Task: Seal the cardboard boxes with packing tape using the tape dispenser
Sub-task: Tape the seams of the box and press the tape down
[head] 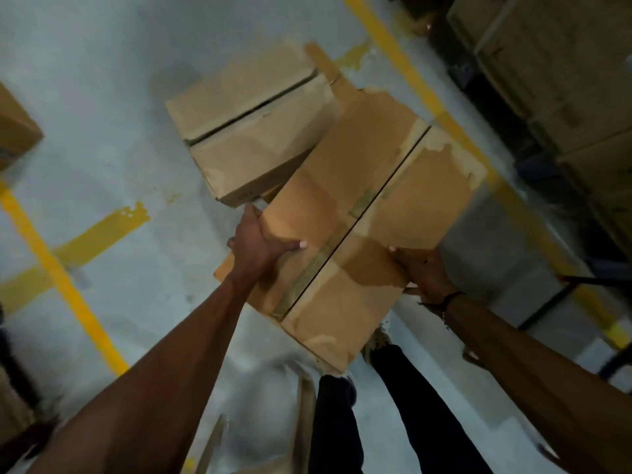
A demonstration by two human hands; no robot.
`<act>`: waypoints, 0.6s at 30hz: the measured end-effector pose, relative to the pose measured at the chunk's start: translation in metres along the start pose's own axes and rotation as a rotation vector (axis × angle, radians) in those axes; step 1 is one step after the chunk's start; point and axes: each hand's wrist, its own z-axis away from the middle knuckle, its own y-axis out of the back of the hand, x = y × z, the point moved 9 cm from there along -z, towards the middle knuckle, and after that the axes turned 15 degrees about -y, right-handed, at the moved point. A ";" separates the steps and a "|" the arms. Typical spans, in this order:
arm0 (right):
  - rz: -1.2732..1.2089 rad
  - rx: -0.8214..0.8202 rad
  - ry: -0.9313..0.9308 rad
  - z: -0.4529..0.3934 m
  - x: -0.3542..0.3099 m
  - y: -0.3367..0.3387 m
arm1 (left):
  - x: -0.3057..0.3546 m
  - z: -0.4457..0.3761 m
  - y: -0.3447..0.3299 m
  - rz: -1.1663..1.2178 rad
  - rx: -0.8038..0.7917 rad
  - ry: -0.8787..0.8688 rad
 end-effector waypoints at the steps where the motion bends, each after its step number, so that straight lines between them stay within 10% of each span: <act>1: 0.005 0.027 0.026 0.020 -0.007 0.009 | 0.016 0.010 0.017 0.005 0.013 -0.005; 18: 0.094 0.251 0.581 0.471 -0.110 0.102 | 0.282 0.220 0.318 -0.008 0.233 -0.154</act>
